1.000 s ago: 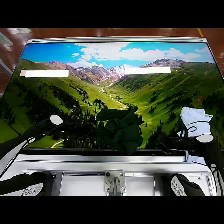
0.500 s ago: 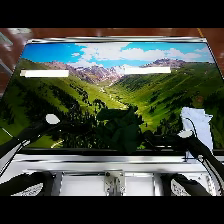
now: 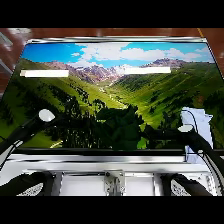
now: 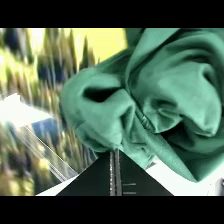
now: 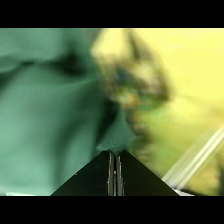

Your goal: Fold the shirts.

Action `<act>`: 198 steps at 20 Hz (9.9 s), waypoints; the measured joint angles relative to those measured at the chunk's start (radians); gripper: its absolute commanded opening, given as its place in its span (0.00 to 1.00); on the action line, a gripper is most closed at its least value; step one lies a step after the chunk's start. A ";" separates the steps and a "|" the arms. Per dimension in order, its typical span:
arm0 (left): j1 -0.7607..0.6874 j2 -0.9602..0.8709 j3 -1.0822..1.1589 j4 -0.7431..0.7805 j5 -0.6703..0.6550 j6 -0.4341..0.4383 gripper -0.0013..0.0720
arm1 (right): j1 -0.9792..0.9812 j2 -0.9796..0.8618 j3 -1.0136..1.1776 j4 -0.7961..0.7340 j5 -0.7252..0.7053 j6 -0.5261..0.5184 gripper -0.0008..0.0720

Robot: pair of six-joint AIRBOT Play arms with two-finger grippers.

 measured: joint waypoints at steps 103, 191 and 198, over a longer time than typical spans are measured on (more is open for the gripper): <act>0.618 -0.014 -0.214 0.159 -0.272 0.120 0.06 | -0.564 -0.256 0.367 -0.460 0.456 0.121 0.88; 0.502 -0.486 0.486 0.261 -0.169 0.182 0.06 | -0.108 -0.425 0.623 -0.409 -0.288 0.142 0.11; 0.510 -0.519 0.488 0.299 -0.277 0.058 0.46 | -0.093 -0.452 0.624 -0.451 -0.186 0.194 0.54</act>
